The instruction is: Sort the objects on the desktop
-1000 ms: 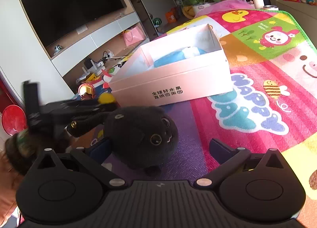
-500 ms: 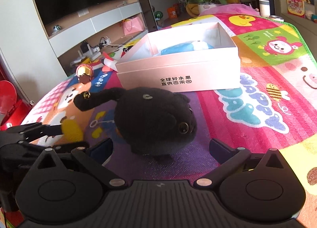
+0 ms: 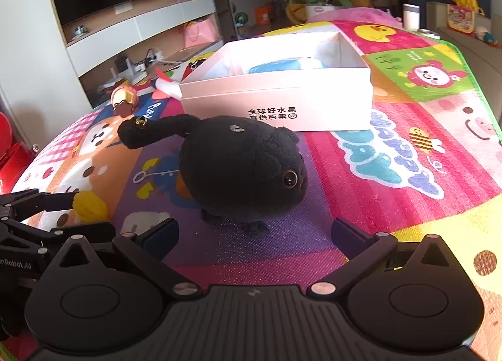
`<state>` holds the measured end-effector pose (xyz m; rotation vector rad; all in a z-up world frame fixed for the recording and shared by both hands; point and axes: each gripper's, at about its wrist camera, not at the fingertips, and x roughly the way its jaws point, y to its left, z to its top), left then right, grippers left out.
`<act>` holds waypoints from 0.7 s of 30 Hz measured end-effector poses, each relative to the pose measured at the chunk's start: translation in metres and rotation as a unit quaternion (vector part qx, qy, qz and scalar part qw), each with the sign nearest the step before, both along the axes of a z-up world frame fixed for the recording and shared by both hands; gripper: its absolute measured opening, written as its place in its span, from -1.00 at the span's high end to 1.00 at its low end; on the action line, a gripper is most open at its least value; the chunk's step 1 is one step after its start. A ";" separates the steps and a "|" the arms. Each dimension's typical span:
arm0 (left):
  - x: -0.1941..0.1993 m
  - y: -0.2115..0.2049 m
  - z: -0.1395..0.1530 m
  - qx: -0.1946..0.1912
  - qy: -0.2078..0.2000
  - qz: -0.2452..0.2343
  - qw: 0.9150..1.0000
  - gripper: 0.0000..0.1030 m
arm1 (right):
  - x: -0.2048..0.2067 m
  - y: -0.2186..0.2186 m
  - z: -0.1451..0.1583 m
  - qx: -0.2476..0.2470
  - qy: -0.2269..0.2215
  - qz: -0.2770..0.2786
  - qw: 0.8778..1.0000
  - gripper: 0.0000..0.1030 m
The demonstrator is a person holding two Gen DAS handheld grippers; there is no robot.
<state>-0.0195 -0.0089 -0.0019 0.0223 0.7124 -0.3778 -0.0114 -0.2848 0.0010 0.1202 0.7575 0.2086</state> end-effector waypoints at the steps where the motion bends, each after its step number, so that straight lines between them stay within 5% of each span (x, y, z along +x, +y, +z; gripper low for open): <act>1: 0.002 0.001 -0.001 0.007 0.000 0.008 1.000 -0.93 | 0.000 0.001 0.000 -0.006 0.001 0.003 1.000 -1.00; 8: 0.000 0.012 -0.001 0.014 0.002 0.030 0.999 -0.95 | -0.005 0.009 0.004 -0.029 -0.002 0.037 0.999 -1.00; 14: -0.002 0.016 0.003 -0.007 0.001 0.040 0.999 -0.96 | -0.014 0.018 0.042 -0.048 -0.102 0.051 0.992 -1.00; 21: -0.006 0.010 0.007 0.003 -0.005 0.026 1.000 -0.98 | 0.003 -0.016 0.046 -0.012 -0.093 -0.029 0.995 -1.00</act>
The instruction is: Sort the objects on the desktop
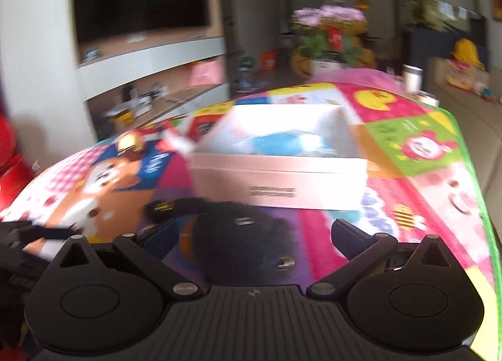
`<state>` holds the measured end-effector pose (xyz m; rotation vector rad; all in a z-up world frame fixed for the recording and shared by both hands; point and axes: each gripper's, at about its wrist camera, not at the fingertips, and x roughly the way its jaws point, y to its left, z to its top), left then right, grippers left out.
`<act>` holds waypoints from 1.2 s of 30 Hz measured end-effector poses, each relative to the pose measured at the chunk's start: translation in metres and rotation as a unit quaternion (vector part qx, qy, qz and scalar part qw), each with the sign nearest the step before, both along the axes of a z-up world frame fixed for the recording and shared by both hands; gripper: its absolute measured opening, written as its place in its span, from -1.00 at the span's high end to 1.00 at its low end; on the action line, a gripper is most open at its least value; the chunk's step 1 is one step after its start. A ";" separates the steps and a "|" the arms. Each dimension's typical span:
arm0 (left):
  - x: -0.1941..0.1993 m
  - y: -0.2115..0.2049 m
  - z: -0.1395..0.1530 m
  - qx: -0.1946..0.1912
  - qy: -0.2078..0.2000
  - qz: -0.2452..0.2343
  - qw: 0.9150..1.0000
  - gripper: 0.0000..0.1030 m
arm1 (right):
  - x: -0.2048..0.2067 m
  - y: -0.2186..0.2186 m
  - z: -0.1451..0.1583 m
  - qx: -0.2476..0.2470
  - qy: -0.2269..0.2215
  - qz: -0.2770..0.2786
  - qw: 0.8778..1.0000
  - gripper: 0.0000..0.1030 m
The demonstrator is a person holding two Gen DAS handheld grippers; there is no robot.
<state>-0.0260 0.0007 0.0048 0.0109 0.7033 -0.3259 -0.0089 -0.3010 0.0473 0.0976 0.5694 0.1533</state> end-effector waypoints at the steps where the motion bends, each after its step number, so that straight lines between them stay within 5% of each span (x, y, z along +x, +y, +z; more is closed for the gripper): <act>1: -0.001 0.000 0.000 0.002 0.001 -0.001 1.000 -0.98 | 0.002 -0.010 0.000 0.017 0.003 -0.019 1.000 -1.00; 5: -0.001 -0.001 -0.003 -0.001 0.009 -0.004 1.000 -0.98 | 0.014 -0.053 -0.005 0.072 0.020 -0.109 0.991 -1.00; 8: -0.001 -0.003 -0.005 -0.001 0.012 -0.008 1.000 -0.99 | 0.024 -0.062 -0.015 0.041 0.036 -0.155 0.986 -0.98; 11: -0.002 -0.006 -0.006 -0.001 0.014 -0.013 1.000 -0.99 | 0.027 -0.055 -0.027 0.021 0.054 -0.137 0.989 -0.81; 19: -0.006 -0.007 -0.006 -0.005 0.019 -0.012 1.000 -0.99 | 0.023 -0.030 -0.036 0.038 0.075 -0.083 0.993 -0.77; 36: -0.012 -0.019 -0.005 -0.031 0.022 -0.042 0.998 -1.00 | 0.017 -0.037 -0.046 0.027 0.084 -0.110 0.990 -0.92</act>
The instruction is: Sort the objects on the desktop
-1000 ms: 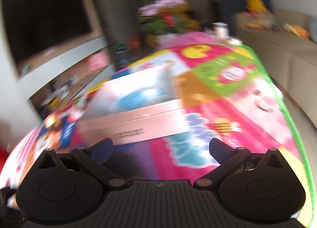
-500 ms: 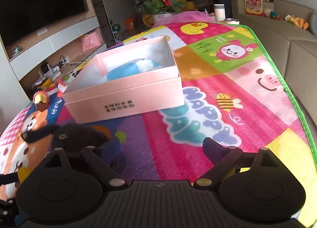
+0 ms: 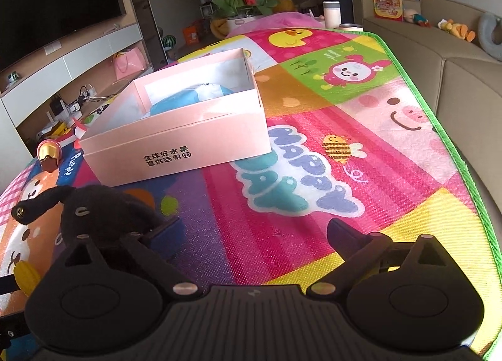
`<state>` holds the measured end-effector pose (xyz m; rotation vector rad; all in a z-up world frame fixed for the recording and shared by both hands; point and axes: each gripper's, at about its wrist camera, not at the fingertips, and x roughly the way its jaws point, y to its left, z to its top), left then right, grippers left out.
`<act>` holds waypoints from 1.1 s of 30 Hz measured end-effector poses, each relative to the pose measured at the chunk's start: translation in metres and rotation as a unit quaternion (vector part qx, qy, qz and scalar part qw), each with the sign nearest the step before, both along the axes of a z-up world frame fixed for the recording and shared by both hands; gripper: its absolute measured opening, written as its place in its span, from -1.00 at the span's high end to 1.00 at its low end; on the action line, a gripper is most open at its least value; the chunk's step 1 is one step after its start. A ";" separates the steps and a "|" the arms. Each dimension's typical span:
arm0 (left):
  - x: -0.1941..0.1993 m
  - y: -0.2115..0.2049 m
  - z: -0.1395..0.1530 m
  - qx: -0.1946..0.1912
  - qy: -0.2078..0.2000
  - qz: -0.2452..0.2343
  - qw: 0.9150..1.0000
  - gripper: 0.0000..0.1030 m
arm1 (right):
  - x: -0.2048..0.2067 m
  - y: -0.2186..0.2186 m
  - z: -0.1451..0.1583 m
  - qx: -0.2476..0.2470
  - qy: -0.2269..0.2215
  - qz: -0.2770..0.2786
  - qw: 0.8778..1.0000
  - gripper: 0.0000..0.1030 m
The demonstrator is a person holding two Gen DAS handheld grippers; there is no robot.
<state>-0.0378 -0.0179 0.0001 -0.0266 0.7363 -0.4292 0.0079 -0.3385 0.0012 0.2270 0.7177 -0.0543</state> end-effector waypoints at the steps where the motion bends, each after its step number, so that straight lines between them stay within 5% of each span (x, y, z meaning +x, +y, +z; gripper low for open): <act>1: 0.000 -0.001 0.000 0.011 -0.002 0.004 1.000 -1.00 | 0.000 0.000 0.000 0.001 -0.001 0.000 1.000 -0.93; 6: -0.004 0.003 0.000 0.060 -0.010 0.023 0.998 -1.00 | 0.000 -0.002 0.000 0.006 -0.002 -0.003 1.000 -0.96; 25: 0.004 -0.008 0.001 0.060 -0.024 0.009 0.998 -0.98 | 0.001 0.000 -0.001 0.008 0.001 -0.004 1.000 -1.00; 27: 0.007 -0.010 0.001 0.059 -0.024 0.009 0.998 -0.90 | 0.001 0.000 0.000 0.010 -0.002 -0.002 1.000 -1.00; 29: 0.009 -0.011 0.001 0.059 -0.023 0.009 0.998 -0.48 | -0.004 -0.002 0.006 0.018 -0.018 0.007 1.000 -1.00; 33: 0.011 -0.009 0.001 0.055 -0.022 0.010 0.998 -0.36 | -0.014 0.002 0.028 0.049 -0.058 0.070 0.995 -1.00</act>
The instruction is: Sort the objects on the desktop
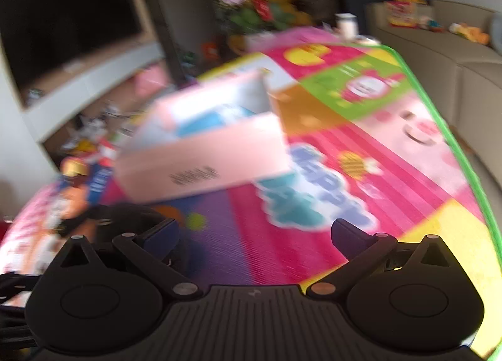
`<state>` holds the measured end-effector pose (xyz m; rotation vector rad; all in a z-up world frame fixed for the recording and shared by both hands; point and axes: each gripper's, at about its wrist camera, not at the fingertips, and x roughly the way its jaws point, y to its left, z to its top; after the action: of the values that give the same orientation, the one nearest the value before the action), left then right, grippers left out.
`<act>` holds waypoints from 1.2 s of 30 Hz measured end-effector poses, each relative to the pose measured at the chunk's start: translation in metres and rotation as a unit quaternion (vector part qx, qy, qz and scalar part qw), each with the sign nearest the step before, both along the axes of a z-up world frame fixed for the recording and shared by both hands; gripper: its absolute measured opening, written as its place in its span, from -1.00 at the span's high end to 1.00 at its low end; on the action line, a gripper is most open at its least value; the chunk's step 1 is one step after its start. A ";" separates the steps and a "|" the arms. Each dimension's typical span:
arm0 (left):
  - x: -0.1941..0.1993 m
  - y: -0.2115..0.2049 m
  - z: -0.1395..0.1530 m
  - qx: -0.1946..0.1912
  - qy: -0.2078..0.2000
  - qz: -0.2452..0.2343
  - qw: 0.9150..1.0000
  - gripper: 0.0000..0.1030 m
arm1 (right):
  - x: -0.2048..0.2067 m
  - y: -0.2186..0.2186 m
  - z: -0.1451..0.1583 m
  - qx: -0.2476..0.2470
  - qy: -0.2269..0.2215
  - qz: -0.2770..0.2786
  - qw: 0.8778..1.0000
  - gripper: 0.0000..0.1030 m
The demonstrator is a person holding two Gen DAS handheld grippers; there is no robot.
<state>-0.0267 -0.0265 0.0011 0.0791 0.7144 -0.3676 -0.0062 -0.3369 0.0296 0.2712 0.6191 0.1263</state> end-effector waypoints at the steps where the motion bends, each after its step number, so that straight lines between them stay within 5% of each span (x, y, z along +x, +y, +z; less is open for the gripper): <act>1: 0.000 0.000 0.000 -0.001 0.000 -0.002 1.000 -0.36 | -0.001 0.006 0.006 -0.003 -0.009 0.024 1.000 -1.00; 6: -0.004 0.000 0.002 0.001 -0.005 -0.006 1.000 -0.36 | 0.000 0.055 0.022 -0.084 -0.049 0.146 0.985 -1.00; 11: -0.010 0.005 0.004 0.002 -0.009 -0.001 1.000 -0.36 | 0.024 0.082 0.026 -0.123 -0.051 0.180 0.975 -1.00; 21: -0.012 0.016 0.001 -0.007 -0.002 0.012 1.000 -0.37 | 0.043 0.081 0.021 -0.114 -0.030 0.146 0.982 -0.84; 30: -0.011 0.011 -0.001 -0.013 0.000 0.005 1.000 -0.68 | 0.007 0.032 0.012 -0.088 -0.003 0.079 0.993 -0.87; 36: -0.012 0.009 -0.001 -0.011 0.002 0.002 1.000 -0.77 | -0.004 0.036 0.015 -0.118 -0.014 0.096 0.988 -0.90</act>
<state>-0.0386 -0.0179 -0.0002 0.0564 0.7138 -0.3717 -0.0104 -0.3010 0.0445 -0.0203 0.6253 0.2393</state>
